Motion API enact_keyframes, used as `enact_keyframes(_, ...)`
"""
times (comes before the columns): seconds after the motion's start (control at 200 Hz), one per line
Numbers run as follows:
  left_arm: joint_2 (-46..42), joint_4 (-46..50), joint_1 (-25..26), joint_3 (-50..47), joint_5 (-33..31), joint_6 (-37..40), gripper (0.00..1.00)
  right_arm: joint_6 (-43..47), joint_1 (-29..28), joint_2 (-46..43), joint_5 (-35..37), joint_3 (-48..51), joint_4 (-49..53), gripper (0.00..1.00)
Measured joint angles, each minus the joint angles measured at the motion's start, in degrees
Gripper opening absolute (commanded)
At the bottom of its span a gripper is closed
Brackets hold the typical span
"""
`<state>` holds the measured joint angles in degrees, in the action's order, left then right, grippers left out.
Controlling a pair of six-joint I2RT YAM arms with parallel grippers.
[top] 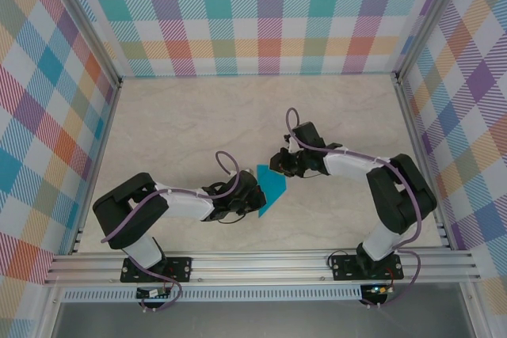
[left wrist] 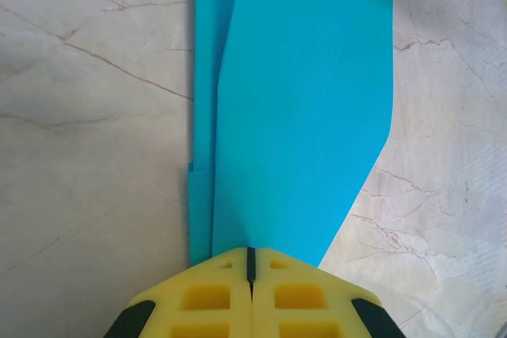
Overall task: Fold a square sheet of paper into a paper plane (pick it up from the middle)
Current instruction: Perform the fourth fold on the wing at the bottom-center of the table.
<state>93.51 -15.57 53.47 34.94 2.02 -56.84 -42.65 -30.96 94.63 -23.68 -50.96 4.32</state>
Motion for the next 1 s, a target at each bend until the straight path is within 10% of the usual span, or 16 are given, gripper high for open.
enact_keyframes(1.0,-1.05,-0.72,0.00,-1.79,-1.22,2.43,0.00,-2.58,-2.99,10.56,-1.79,-0.02,-4.24,0.09)
